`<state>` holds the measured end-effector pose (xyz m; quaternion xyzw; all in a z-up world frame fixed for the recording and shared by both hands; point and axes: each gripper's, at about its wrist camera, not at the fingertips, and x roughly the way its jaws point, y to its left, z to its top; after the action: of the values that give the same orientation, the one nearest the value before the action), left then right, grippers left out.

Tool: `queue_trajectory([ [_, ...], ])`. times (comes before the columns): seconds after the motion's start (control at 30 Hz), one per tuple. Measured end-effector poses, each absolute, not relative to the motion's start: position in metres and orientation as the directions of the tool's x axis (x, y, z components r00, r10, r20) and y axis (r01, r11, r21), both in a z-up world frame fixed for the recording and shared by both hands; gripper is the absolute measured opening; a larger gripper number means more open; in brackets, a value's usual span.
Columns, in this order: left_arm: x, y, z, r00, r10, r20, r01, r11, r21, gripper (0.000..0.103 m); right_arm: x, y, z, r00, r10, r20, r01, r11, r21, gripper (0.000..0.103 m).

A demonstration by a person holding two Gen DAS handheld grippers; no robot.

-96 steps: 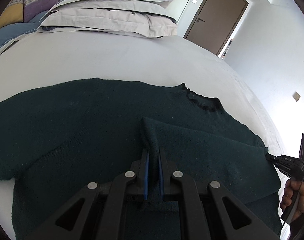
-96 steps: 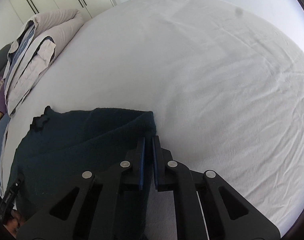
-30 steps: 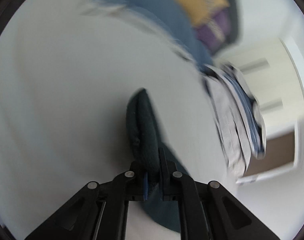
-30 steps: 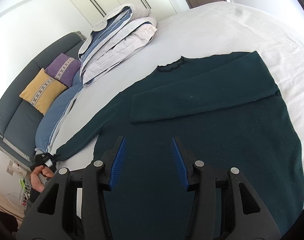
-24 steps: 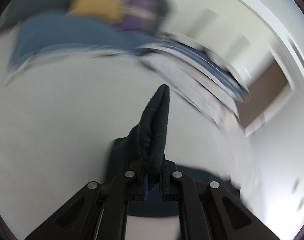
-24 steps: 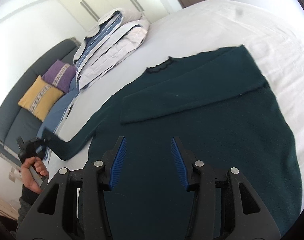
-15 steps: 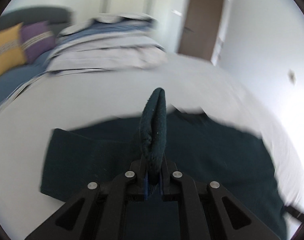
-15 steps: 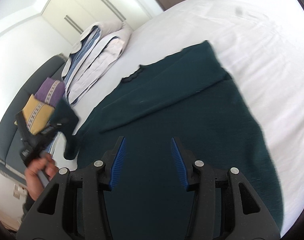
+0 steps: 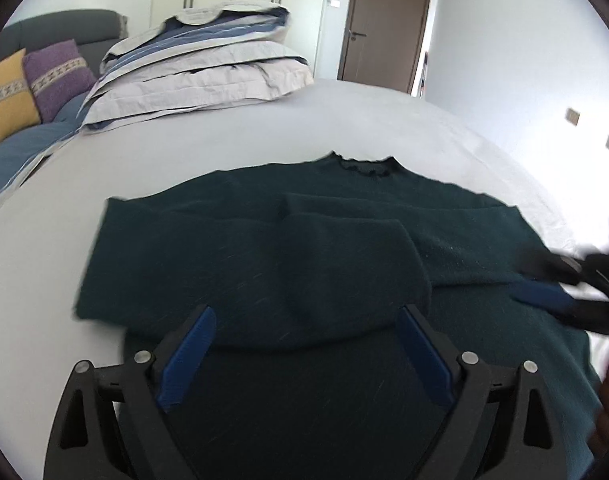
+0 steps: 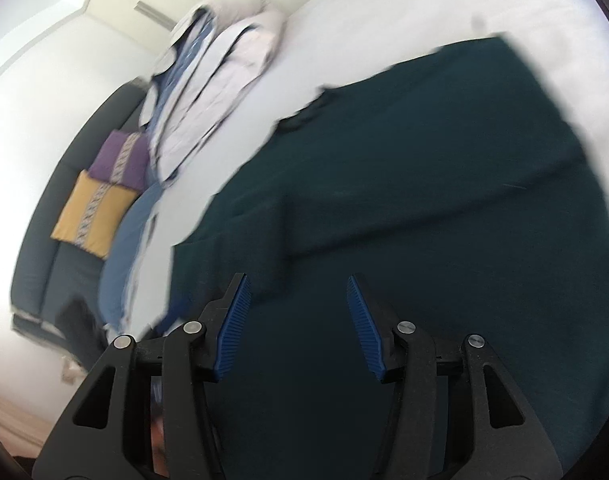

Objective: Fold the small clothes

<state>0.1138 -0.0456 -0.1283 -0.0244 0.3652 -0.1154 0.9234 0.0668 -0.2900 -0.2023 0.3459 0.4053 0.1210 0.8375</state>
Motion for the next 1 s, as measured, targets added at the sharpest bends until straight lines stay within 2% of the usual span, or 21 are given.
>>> queue_trajectory([
  [0.07,0.107,-0.025,-0.123,0.714,-0.246,-0.655,0.185,0.969,-0.162,0.094,0.09,-0.272,-0.208,0.613,0.49,-0.619,0.089,0.736,0.671,0.049],
  [0.13,0.1,-0.001,-0.119,0.722,-0.245,-0.647,0.156,0.969,-0.193,0.093,0.114,-0.258,-0.22,0.575,0.451,-0.683,0.138,0.769,0.625,0.05],
  [0.3,0.103,0.063,-0.112,0.746,-0.203,-0.634,0.045,0.965,-0.257,0.089,0.142,-0.231,-0.233,0.537,0.397,-0.744,0.138,0.829,0.541,0.051],
  [0.33,0.106,0.072,-0.113,0.744,-0.2,-0.637,0.027,0.962,-0.27,0.085,0.145,-0.227,-0.233,0.538,0.383,-0.751,0.13,0.842,0.523,0.045],
  [0.37,0.109,0.085,-0.116,0.74,-0.196,-0.644,0.003,0.957,-0.288,0.082,0.149,-0.22,-0.232,0.529,0.373,-0.762,0.113,0.859,0.499,0.027],
  [0.4,0.112,0.094,-0.118,0.733,-0.19,-0.653,-0.018,0.955,-0.297,0.078,0.151,-0.215,-0.231,0.52,0.357,-0.776,0.107,0.874,0.473,0.018],
  [0.47,0.115,0.11,-0.123,0.722,-0.182,-0.667,-0.056,0.946,-0.319,0.073,0.153,-0.206,-0.223,0.529,0.321,-0.786,0.087,0.9,0.427,0.006],
  [0.57,0.122,0.13,-0.127,0.72,-0.193,-0.667,-0.101,0.922,-0.375,0.072,0.151,-0.196,-0.201,0.561,0.293,-0.774,0.031,0.927,0.374,0.006],
  [0.77,0.141,0.147,-0.121,0.732,-0.177,-0.658,-0.129,0.912,-0.39,0.072,0.149,-0.224,-0.159,0.634,0.252,-0.731,0.018,0.94,0.34,0.006],
  [1.0,0.186,0.132,-0.13,0.685,-0.175,-0.708,-0.138,0.922,-0.361,0.074,0.15,-0.278,-0.167,0.647,0.193,-0.738,0.085,0.943,0.321,0.006],
])
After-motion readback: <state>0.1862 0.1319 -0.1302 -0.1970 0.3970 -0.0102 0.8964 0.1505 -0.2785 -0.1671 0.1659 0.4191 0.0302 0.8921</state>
